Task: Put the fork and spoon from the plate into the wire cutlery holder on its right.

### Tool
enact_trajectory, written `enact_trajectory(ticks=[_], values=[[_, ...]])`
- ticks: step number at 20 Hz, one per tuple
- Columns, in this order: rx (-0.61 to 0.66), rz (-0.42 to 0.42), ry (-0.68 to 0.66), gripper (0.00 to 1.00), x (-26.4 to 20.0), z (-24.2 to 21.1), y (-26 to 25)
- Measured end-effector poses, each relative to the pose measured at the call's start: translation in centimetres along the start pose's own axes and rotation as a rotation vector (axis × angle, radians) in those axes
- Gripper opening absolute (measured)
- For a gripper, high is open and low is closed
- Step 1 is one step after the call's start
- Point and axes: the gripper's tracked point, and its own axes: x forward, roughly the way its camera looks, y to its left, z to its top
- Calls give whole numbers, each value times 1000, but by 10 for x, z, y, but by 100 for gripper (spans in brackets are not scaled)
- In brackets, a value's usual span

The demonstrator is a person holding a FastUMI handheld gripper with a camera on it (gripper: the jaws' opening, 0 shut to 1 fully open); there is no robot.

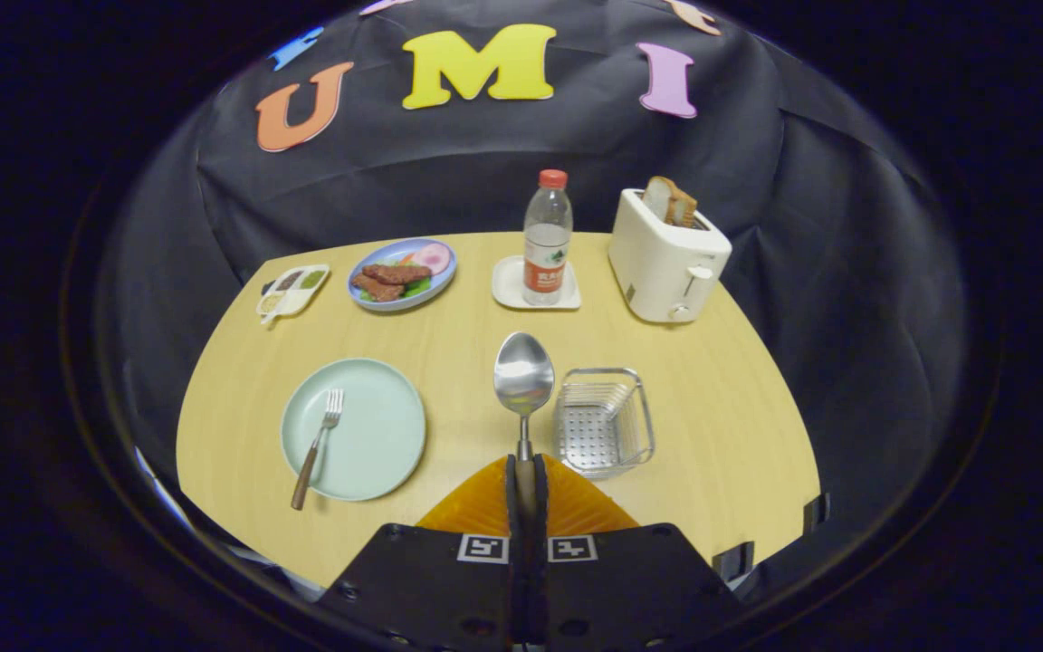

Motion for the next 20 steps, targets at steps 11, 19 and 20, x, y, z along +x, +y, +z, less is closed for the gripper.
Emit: enact_trajectory(ticks=[11,19,20], values=[[29,23,180,2,16,-2,-41],[24,19,275,2,25,0,-46],[23,8,293,5,26,-2,-49]])
